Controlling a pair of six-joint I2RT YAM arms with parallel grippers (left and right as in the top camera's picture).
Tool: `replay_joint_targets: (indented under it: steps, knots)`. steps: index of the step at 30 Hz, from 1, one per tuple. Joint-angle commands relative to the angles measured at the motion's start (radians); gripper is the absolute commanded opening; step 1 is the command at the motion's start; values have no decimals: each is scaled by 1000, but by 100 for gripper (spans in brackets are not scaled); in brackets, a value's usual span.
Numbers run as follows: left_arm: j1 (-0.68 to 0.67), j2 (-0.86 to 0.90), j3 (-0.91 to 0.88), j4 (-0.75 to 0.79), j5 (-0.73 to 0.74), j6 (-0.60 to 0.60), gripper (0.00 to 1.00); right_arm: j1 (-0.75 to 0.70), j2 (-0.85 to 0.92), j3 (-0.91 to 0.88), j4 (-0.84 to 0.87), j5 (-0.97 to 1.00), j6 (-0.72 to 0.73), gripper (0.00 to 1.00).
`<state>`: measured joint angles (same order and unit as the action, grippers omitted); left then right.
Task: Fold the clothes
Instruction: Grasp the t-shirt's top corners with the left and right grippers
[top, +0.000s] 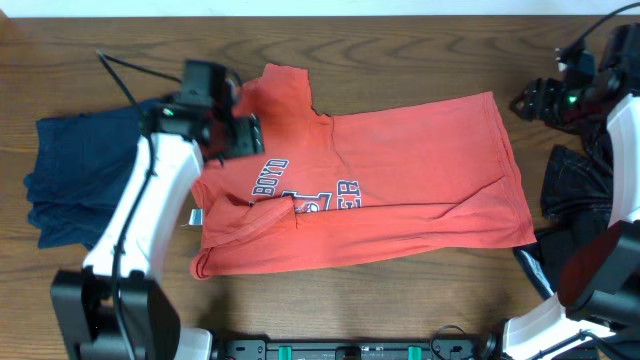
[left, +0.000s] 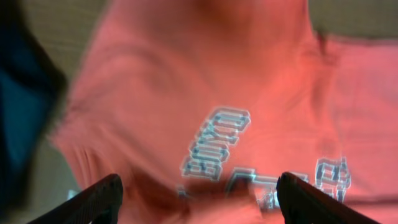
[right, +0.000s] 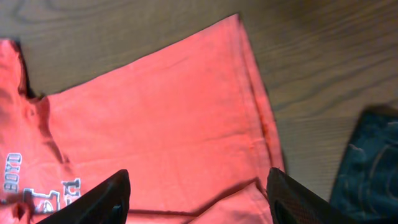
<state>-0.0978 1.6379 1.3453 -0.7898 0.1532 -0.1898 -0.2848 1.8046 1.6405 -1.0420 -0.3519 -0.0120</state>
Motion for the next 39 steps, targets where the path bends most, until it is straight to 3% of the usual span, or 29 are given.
replay_joint_targets:
  steps: [1, 6, 10, 16, 23, 26, 27, 28, 29, 30, 35, 39]
  knots:
    - [66, 138, 76, 26, 62, 104, 81, 28, -3, -1, -18, 21, -11, 70]
    - [103, 357, 256, 102, 131, 216, 85, 51, -3, -1, -57, 35, -4, 71]
    - [101, 482, 347, 192, 132, 231, 87, 64, -3, -2, -63, 35, -3, 72]
    - [92, 573, 362, 389, 188, 230, 87, 80, -3, -2, -58, 42, 0, 73]
    - [55, 642, 362, 474, 210, 231, 83, 90, -3, -10, -12, 87, 50, 73]
    - [39, 648, 362, 478, 220, 231, 64, 90, -2, -18, 14, 93, 60, 72]
    - [34, 648, 362, 478, 217, 231, 51, 90, 1, -19, 24, 93, 60, 72]
    - [34, 648, 362, 478, 216, 230, 25, 90, 3, -19, 36, 93, 60, 72]
    - [35, 648, 362, 477, 216, 225, 11, 90, 6, -19, 48, 93, 60, 72]
    - [36, 648, 362, 475, 217, 204, 6, 92, 12, -19, 64, 93, 60, 72]
    - [43, 621, 362, 440, 225, 127, 6, 108, 56, -19, 166, 109, 56, 66]
    - [42, 575, 362, 386, 225, 71, 6, 133, 136, -19, 271, 154, 56, 70]
